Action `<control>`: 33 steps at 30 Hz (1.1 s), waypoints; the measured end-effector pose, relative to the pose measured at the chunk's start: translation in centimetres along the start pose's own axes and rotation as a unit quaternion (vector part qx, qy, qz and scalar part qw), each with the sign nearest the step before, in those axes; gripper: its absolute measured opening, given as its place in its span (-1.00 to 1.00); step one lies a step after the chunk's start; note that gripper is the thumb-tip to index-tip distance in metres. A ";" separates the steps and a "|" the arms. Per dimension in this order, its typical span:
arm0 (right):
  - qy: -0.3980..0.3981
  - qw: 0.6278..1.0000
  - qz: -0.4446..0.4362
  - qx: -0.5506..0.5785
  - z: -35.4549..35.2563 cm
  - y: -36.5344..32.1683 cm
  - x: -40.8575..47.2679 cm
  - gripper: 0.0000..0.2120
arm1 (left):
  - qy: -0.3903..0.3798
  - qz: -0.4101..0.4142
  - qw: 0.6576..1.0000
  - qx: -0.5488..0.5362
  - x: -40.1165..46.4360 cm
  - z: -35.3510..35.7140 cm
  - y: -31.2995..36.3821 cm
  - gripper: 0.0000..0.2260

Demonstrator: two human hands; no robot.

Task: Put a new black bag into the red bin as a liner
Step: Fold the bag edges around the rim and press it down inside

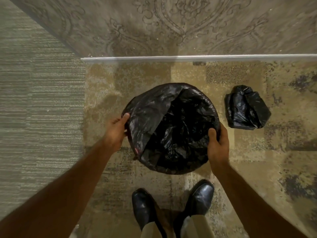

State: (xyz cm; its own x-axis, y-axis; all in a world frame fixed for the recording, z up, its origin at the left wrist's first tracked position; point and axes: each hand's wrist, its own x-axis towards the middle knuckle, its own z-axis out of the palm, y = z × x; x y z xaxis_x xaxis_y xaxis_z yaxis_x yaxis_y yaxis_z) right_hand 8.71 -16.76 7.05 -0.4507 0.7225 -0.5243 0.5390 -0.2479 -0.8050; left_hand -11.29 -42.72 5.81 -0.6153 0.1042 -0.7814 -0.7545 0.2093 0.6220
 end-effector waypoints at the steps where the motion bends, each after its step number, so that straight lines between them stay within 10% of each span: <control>1: 0.000 1.000 -0.003 -0.003 0.1 -0.2 0.2 -0.61 | 0.017 -0.026 1.000 0.000 0.4 0.0 -0.2 -0.74; 11: -0.023 1.000 -0.006 -0.001 0.3 -1.3 3.1 -0.72 | -0.001 -0.157 0.984 0.079 2.8 2.2 0.2 -0.77; 19: -0.012 0.997 0.020 -0.078 0.0 -2.7 3.3 -0.62 | 0.015 0.021 0.991 0.131 0.3 0.6 4.0 -0.82; 22: 0.054 0.917 -0.264 -0.293 0.4 -4.3 2.3 -0.61 | 0.192 0.383 0.851 0.304 -2.3 1.8 5.8 -0.94; 24: -0.052 0.850 -0.390 -0.350 2.6 -4.6 1.5 -0.68 | 0.070 0.532 0.753 0.381 -4.4 4.2 5.7 -0.91; 28: -0.347 0.740 -0.198 -0.541 8.3 -2.1 2.4 -0.62 | -0.155 0.278 0.717 0.620 -4.0 10.4 0.5 -0.74; 33: -0.377 0.629 -0.078 -0.675 10.7 3.2 6.9 -0.37 | -0.178 0.079 0.581 0.790 3.4 11.2 -4.6 -0.44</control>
State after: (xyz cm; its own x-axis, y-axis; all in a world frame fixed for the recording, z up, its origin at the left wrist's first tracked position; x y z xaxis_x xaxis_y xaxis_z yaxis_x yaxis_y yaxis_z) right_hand -0.35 -19.48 -2.10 -0.5081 0.0329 -0.8607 0.3307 0.9301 -0.1596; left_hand -7.39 -32.40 -0.25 -0.3506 0.3792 -0.8563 0.6300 0.7720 0.0839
